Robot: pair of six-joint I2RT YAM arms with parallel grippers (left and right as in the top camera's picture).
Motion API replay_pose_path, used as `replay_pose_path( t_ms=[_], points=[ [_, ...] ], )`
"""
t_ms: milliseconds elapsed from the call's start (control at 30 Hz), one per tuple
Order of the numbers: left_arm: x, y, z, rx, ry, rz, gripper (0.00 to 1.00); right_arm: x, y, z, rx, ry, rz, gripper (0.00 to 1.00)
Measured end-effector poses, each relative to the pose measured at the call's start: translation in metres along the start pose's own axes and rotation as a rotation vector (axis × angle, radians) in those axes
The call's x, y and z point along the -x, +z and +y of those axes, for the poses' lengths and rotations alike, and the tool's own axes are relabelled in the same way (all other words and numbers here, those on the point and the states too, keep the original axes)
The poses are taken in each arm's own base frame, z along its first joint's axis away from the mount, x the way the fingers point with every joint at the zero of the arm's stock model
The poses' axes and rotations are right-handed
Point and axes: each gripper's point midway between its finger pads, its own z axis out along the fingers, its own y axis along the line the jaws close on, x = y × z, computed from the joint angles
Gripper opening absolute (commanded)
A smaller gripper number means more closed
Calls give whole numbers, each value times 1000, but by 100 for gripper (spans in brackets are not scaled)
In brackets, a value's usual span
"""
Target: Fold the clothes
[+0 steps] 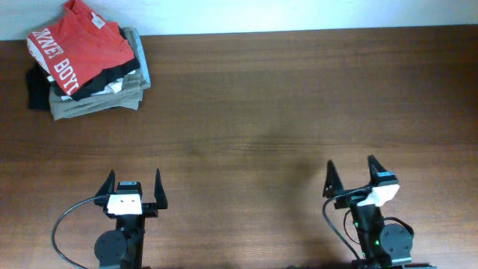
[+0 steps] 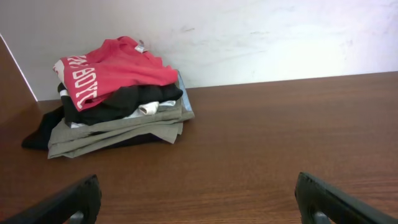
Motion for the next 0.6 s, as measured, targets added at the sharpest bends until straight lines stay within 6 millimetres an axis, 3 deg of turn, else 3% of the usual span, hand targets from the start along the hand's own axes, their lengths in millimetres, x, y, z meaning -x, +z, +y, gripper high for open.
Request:
replay_pose_path(
  t_ms=[100, 600],
  points=[
    [0, 0, 0, 0, 0, 0, 99, -25, -1, 2, 21, -76, 103, 99],
    [0, 0, 0, 0, 0, 0, 99, -25, -1, 3, 23, -98, 103, 99]
  ],
)
